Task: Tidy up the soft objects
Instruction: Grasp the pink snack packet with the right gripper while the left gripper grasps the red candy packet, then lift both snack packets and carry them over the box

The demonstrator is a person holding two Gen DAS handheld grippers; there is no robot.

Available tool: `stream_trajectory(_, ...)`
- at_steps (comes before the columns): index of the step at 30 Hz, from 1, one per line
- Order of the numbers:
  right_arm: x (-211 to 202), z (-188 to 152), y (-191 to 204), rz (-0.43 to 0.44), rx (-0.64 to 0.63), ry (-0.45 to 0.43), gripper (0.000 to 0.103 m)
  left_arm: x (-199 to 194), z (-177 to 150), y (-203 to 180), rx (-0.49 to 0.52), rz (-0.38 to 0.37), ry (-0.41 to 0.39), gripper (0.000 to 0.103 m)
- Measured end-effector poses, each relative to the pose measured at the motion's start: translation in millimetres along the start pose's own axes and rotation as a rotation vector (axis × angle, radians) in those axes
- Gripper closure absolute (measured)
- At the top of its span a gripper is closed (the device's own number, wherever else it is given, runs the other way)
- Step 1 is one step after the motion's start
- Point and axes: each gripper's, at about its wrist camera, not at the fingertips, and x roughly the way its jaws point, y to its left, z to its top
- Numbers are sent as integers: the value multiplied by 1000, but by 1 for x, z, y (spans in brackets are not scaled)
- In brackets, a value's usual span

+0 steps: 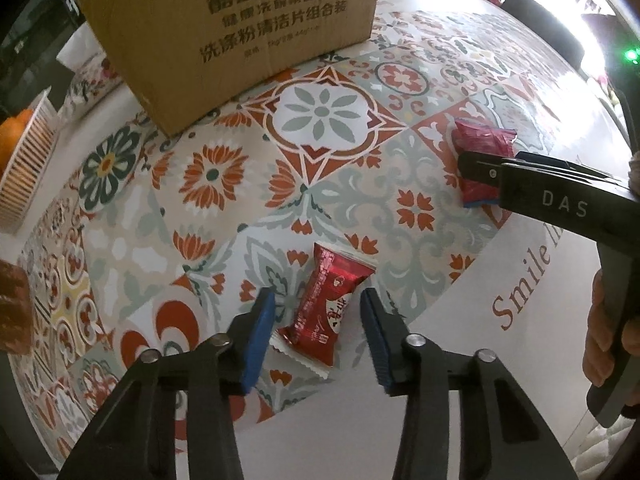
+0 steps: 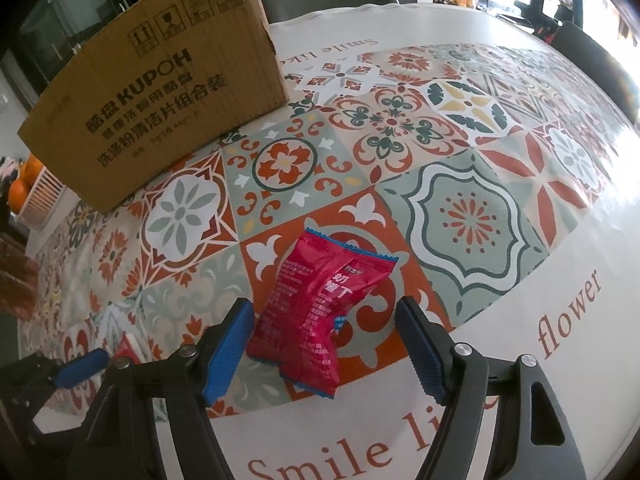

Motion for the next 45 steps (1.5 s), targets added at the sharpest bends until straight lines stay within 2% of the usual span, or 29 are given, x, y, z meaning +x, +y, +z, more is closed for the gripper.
stream_trajectory(5,-1,0,1,15,-23,-4,50,1,-4,3,-62,-13,-5,76)
stream_trajectory(8,-1,1,0,21,-31,-4,52,-1,-6,5,-106,-7,-14,80)
stream_trajectory(16,-8,0,1,57,-77,-4,61,-5,-18,14,-233,-16,-39,81)
stream_trajectory(28,-29,-4,5,131,-158,-18,65,-20,-26,7,-348,-39,-79,81)
stream_trajectory(35,-46,-4,7,174,-200,-32,66,-38,-29,1,-391,-24,-123,81)
stream_trajectory(45,-79,2,8,236,-240,-102,67,-69,-29,-9,-438,-4,-198,81)
